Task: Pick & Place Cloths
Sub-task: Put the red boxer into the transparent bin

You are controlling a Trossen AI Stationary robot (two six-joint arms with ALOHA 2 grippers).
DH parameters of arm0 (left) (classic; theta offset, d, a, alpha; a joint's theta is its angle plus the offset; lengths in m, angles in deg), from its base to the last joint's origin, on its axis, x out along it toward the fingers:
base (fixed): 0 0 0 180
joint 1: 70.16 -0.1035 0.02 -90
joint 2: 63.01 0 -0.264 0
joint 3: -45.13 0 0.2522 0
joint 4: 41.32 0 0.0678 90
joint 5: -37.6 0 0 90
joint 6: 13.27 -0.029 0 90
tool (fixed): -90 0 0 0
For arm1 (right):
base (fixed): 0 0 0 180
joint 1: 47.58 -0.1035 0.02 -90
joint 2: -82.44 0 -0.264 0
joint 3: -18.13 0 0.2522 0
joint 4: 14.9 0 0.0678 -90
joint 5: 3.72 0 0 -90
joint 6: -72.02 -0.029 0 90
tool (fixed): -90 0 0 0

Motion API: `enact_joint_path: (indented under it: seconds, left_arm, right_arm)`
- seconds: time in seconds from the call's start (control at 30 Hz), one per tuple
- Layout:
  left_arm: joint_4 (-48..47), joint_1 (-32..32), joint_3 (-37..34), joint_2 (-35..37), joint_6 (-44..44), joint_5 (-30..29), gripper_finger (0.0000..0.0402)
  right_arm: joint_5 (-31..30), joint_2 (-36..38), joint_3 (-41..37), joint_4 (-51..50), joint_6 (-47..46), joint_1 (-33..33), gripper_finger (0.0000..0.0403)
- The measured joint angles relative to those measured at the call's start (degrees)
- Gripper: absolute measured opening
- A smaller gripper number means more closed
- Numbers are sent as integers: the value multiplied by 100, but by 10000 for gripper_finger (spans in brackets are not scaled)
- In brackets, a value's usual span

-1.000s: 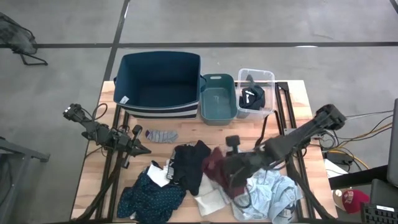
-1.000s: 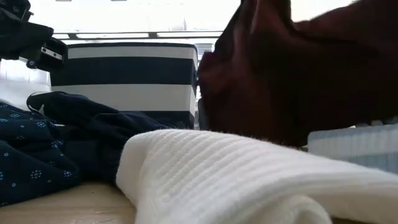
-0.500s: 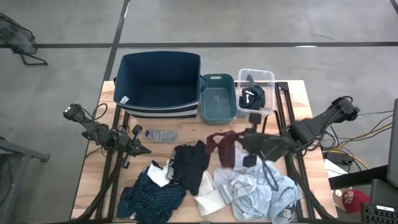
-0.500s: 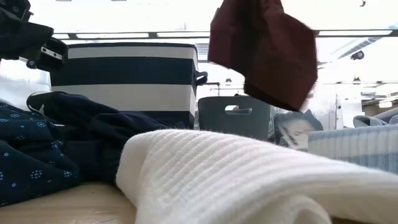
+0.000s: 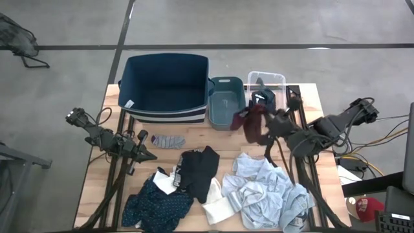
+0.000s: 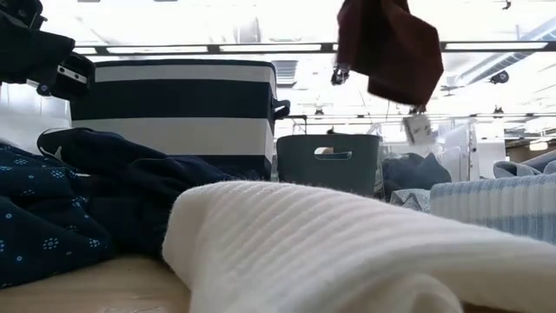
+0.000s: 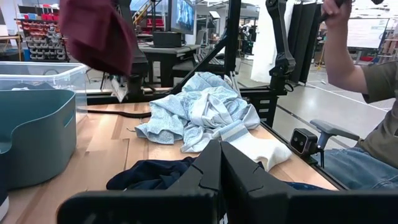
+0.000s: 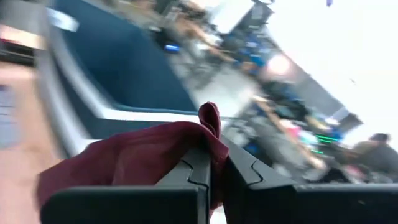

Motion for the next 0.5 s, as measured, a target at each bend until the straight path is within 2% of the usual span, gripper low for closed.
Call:
enact_joint_path:
  seconds: [0.1,0.2,0.33,0.5]
  left_arm:
    - [0,0,0,0,0,-1,3]
    - [0,-1,0,0,0,-1,3]
    - [0,0,0,0,-2,1,3]
    - [0,-1,0,0,-2,-1,3]
  right_arm:
    - [-532,49,0,247,427,90,15]
    - [-758,79,0,577,948,242,16]
    - [-792,124,0,826,1629,567,11]
    - [-794,179,0,918,2010,1169,15]
